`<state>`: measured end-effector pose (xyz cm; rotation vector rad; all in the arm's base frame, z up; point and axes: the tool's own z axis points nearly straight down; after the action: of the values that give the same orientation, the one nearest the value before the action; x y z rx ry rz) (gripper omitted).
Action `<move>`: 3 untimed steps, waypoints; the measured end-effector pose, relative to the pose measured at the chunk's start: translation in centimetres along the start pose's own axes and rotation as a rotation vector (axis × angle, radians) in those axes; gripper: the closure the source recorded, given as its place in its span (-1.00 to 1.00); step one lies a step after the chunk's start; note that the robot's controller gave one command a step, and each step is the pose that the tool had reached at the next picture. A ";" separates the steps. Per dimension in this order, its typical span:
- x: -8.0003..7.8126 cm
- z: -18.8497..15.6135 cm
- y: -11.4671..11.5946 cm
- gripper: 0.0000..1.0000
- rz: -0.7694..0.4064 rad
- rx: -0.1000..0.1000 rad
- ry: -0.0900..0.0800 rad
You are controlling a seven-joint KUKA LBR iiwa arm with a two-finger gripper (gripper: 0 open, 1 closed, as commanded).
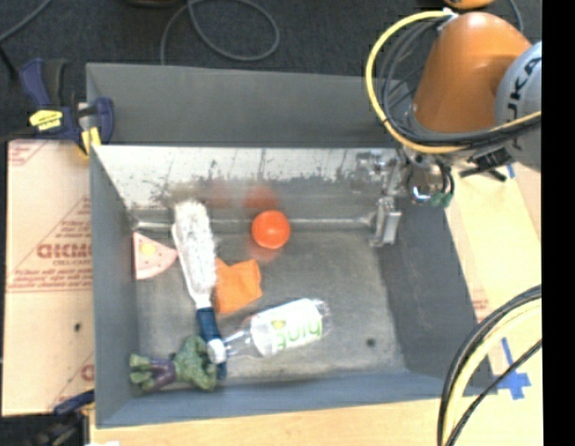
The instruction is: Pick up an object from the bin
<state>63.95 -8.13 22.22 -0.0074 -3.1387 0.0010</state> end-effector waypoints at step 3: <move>2.3 10.1 1.5 -1.00 -0.131 0.004 -0.014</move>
Offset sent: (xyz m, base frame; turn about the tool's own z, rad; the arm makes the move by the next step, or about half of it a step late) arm -0.0432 0.0030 -0.0939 -0.1043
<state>61.65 -6.65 12.09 0.1992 -3.1459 0.0069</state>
